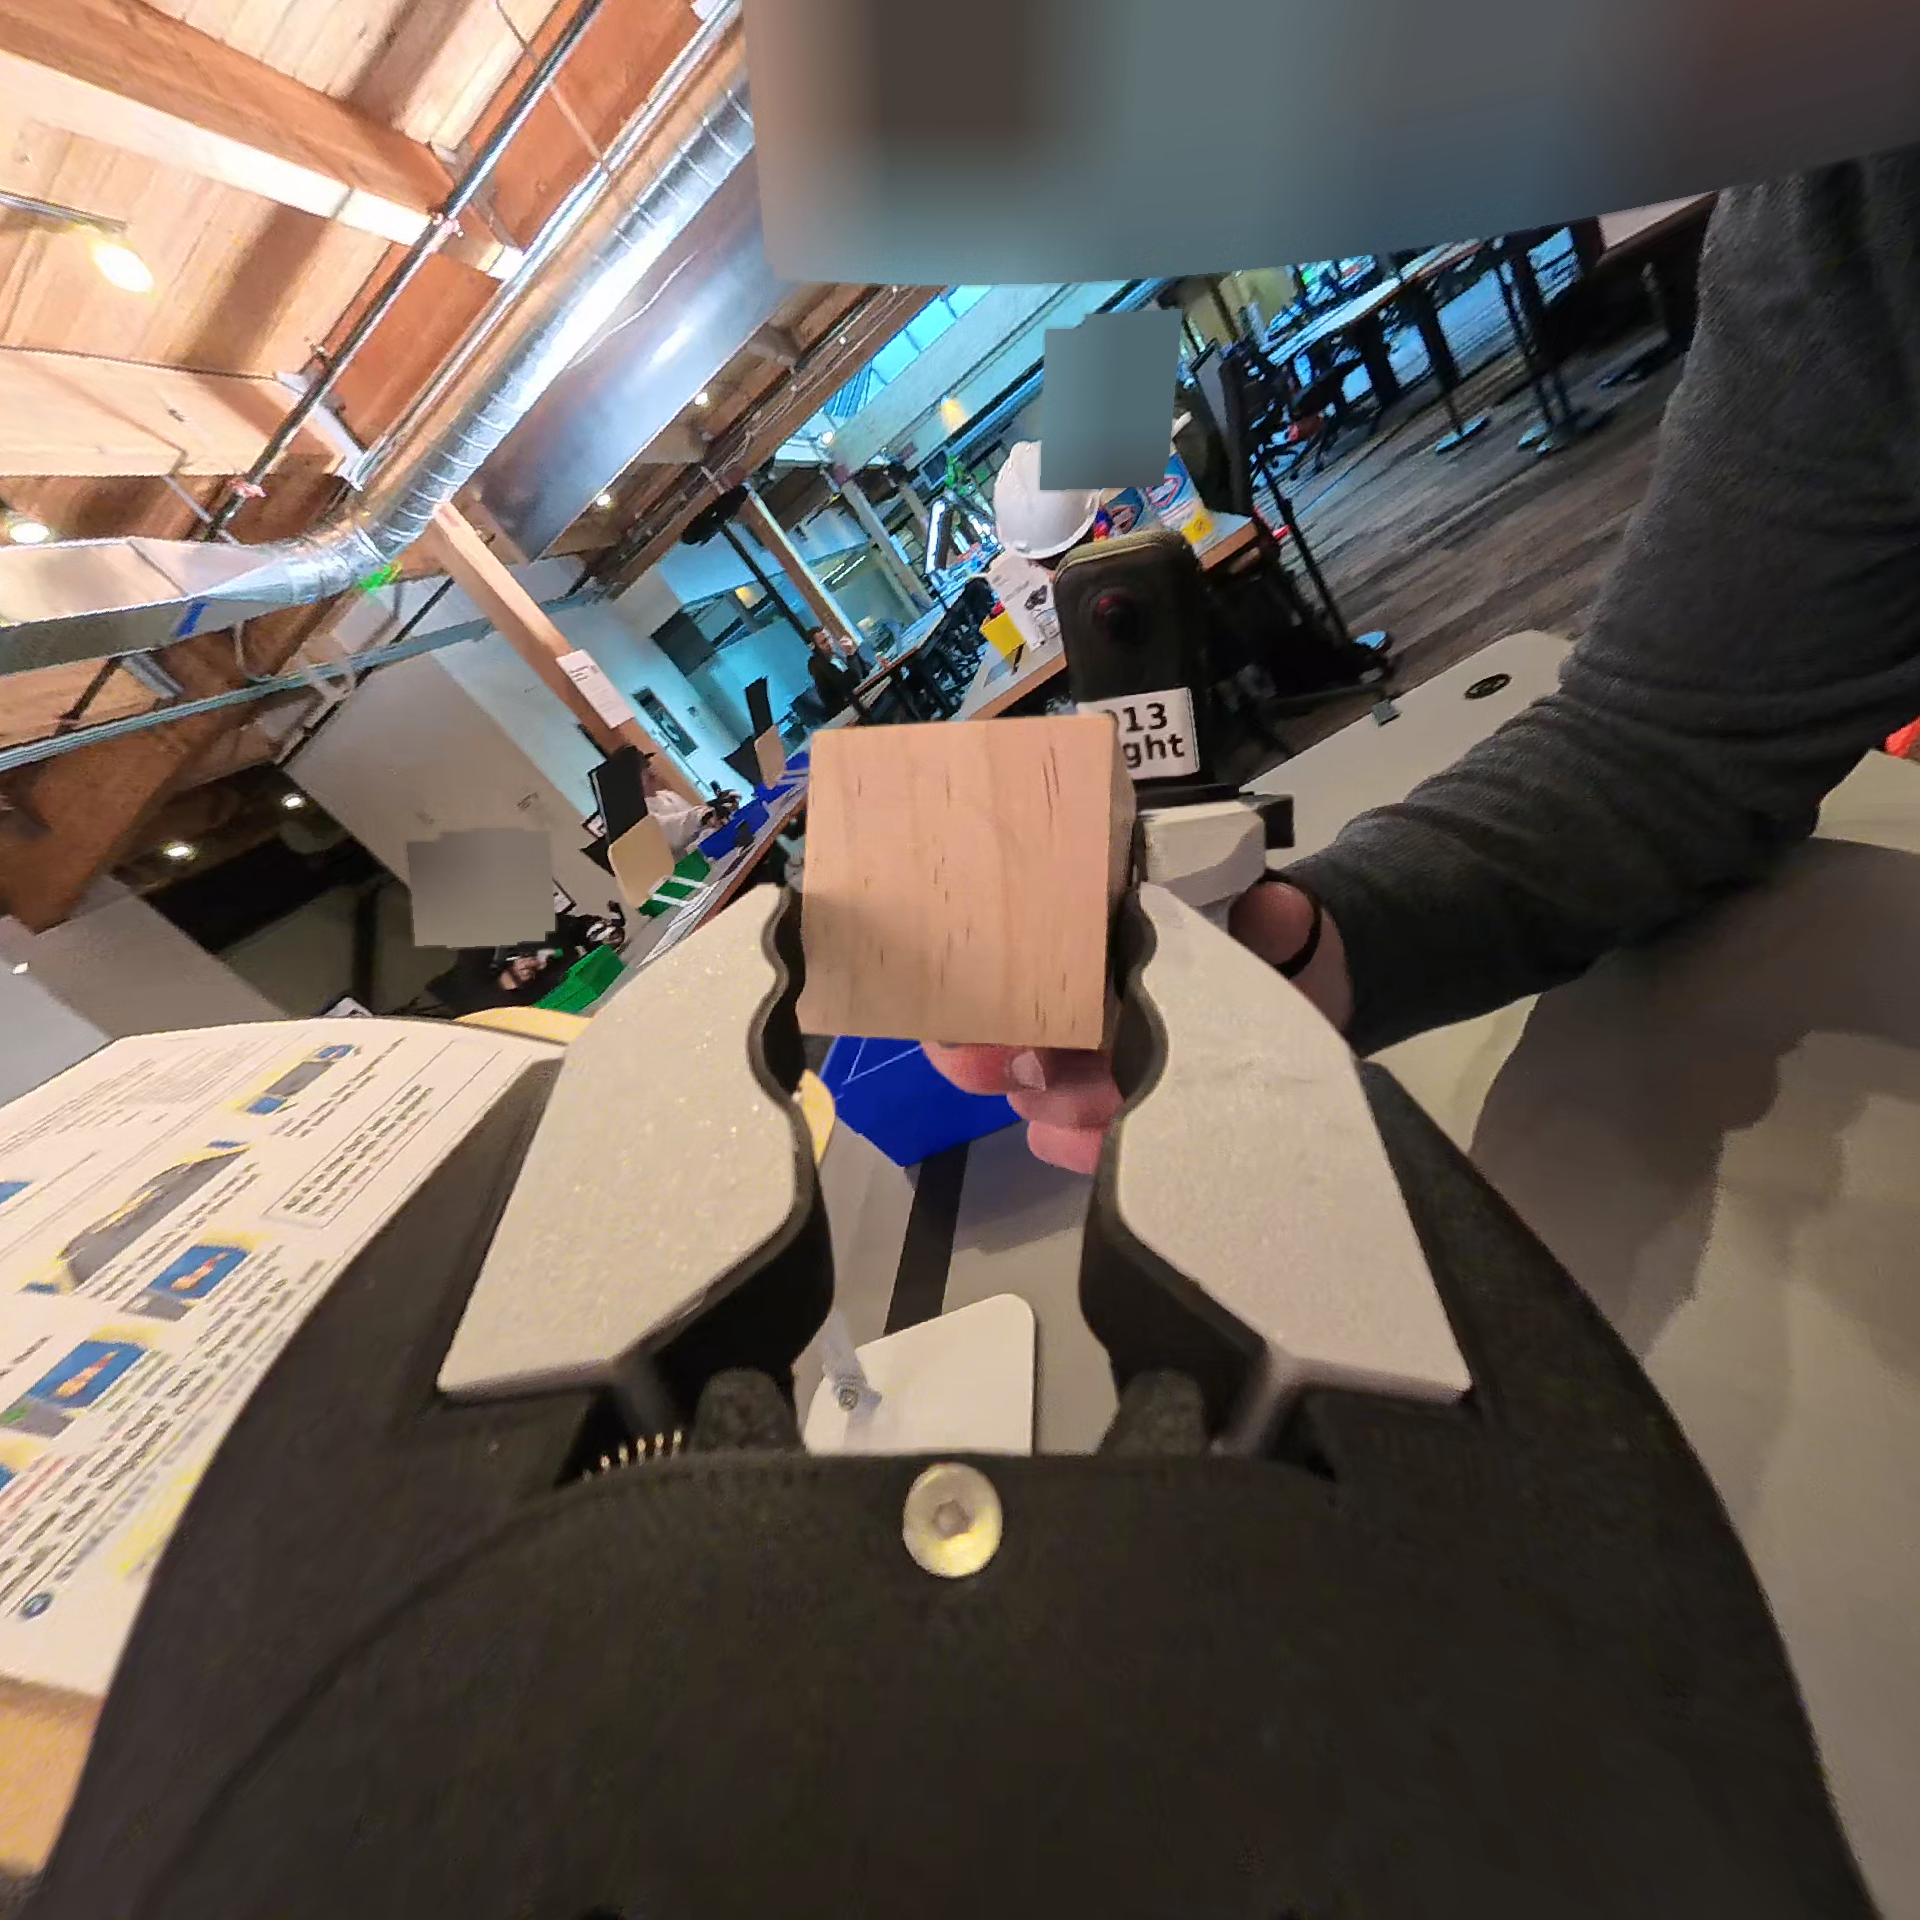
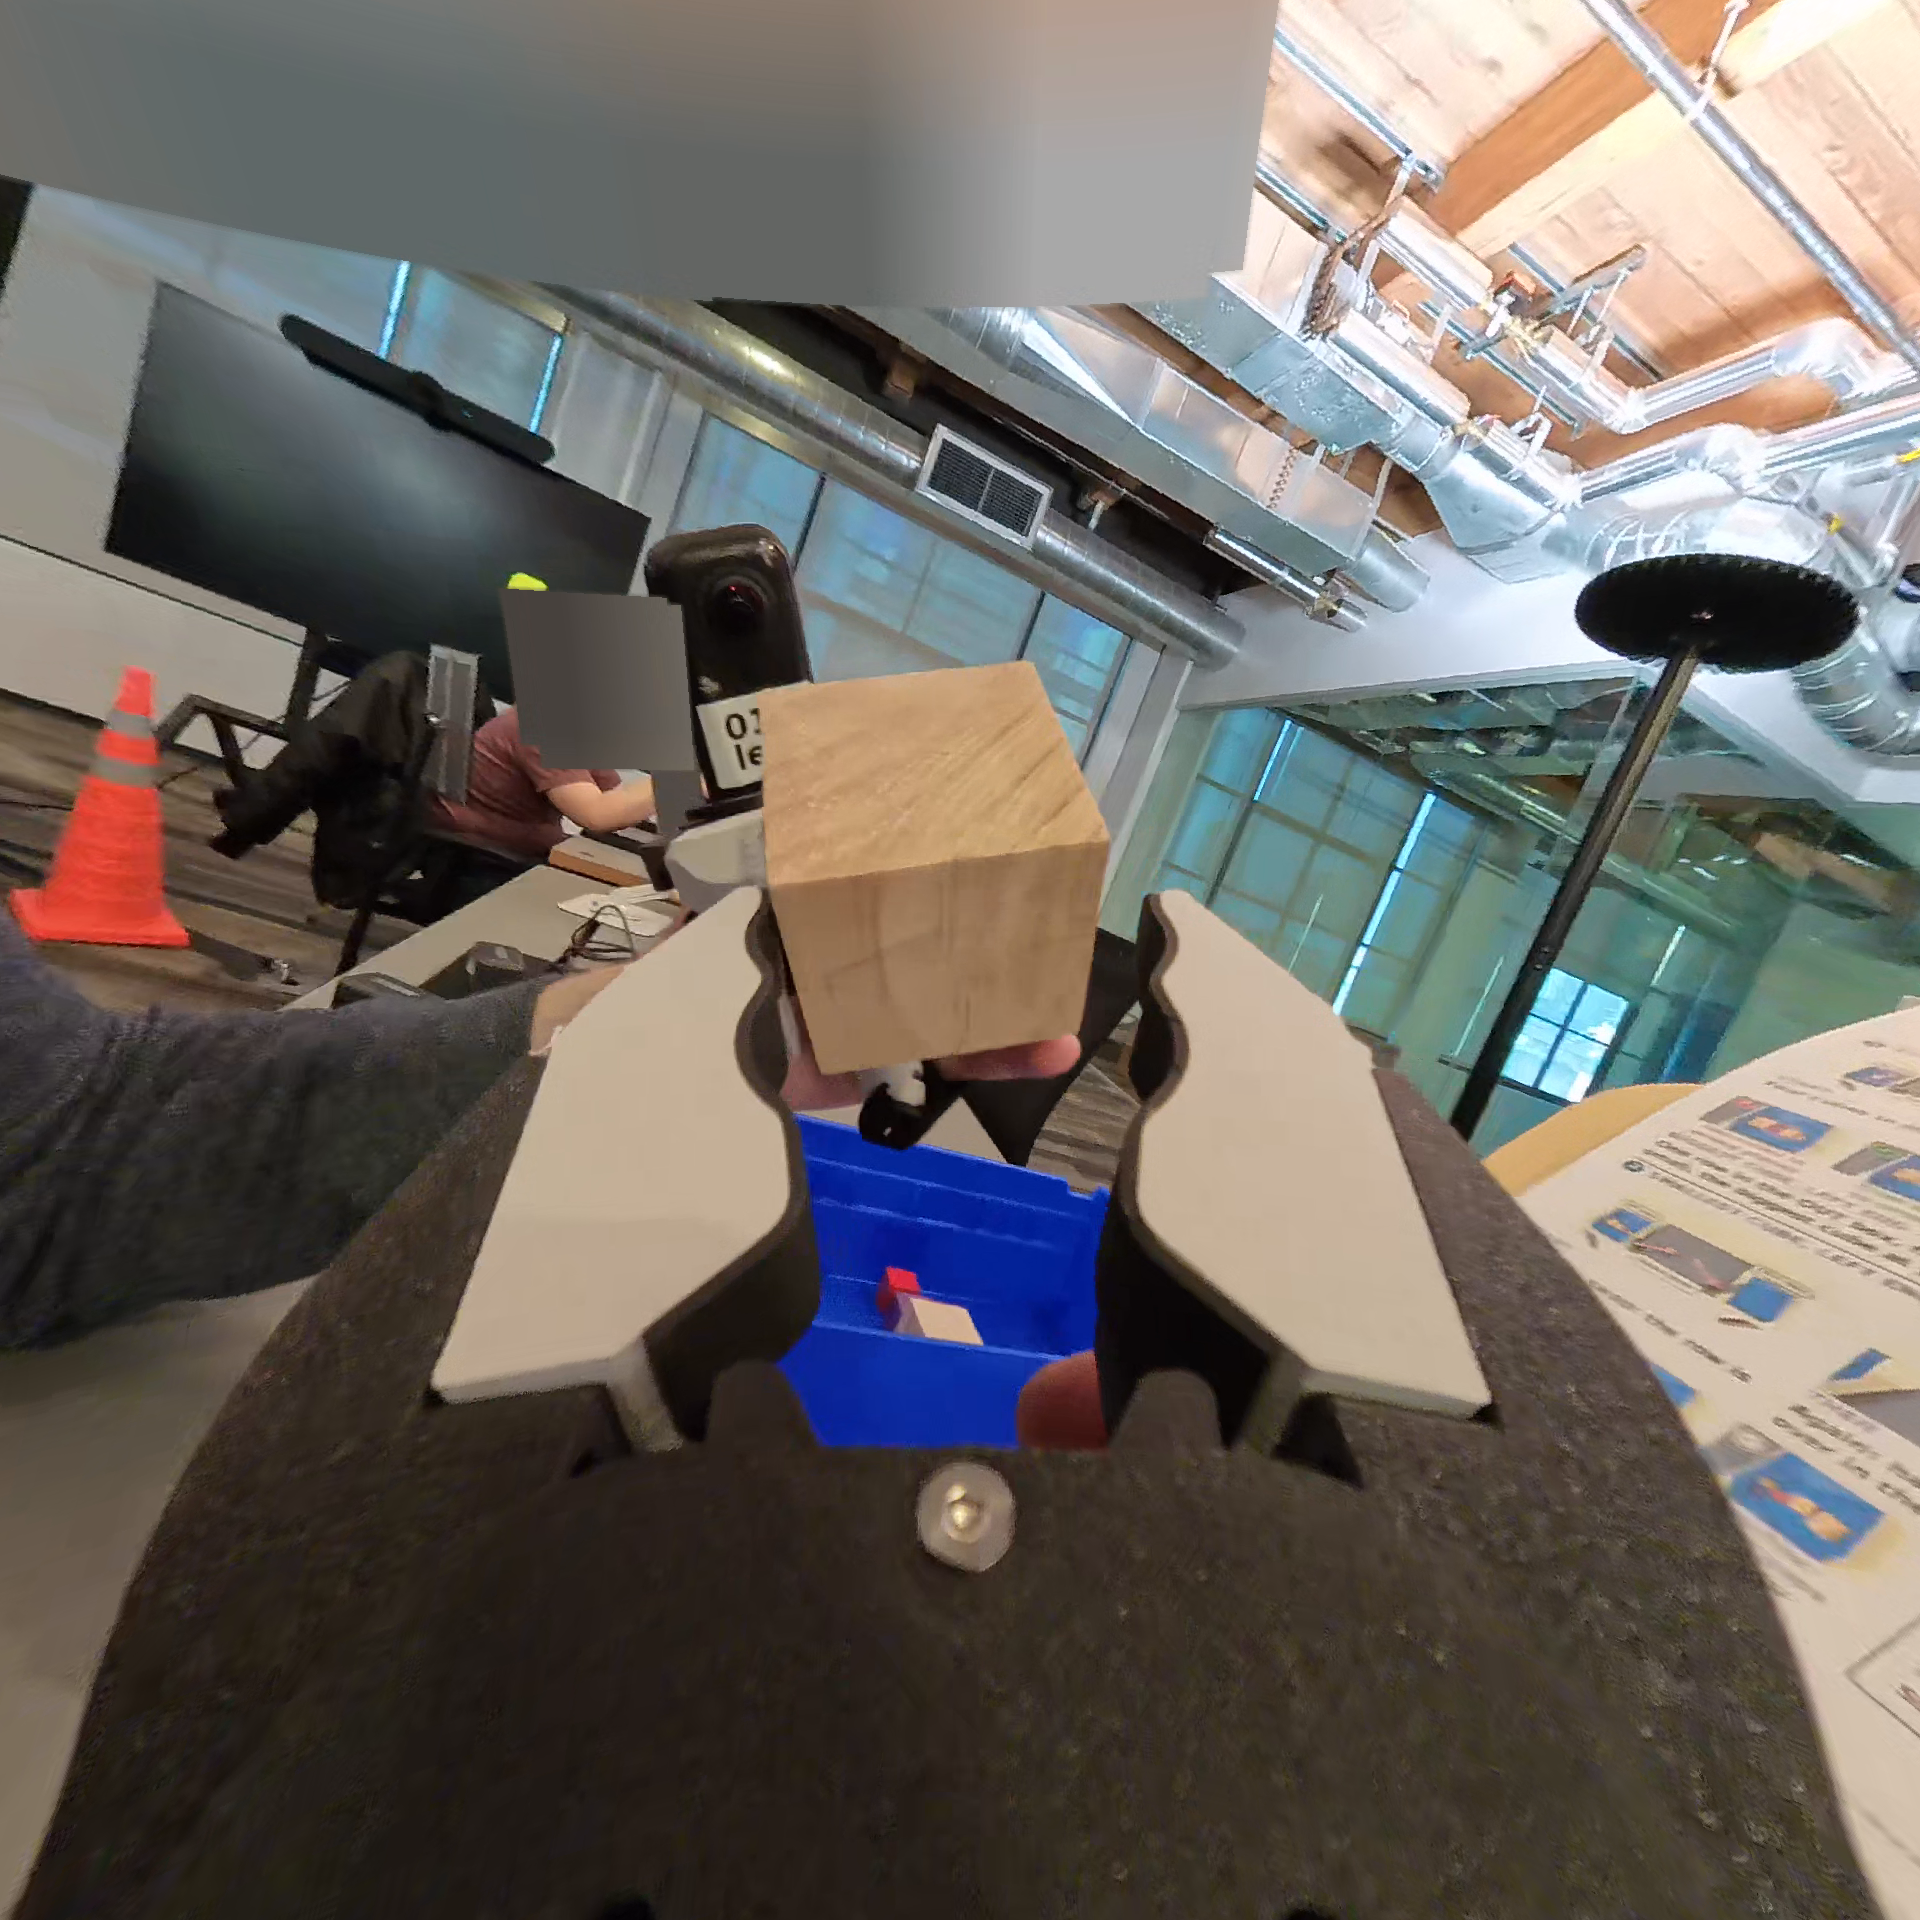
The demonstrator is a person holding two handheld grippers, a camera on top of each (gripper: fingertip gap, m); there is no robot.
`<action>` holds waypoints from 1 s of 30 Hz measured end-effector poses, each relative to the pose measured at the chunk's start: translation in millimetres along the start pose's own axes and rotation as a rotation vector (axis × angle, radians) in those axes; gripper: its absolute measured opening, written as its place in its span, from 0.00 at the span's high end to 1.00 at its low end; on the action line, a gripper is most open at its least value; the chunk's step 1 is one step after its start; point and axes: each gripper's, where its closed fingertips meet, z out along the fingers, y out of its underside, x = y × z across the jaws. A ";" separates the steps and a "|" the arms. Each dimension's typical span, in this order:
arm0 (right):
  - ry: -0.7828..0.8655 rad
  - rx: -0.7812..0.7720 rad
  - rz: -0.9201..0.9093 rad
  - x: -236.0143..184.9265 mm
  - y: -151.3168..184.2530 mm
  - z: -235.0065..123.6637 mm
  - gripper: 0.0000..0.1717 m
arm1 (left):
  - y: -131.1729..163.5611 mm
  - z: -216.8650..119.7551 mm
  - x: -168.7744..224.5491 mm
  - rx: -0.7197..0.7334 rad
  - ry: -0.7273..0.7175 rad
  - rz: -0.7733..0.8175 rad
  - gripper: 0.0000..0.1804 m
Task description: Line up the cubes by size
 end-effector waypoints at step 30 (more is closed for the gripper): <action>0.170 -0.480 -0.370 95.2 -49.7 -126.1 0.67 | -43.2 -59.0 -53.2 -0.101 -0.354 0.071 1.00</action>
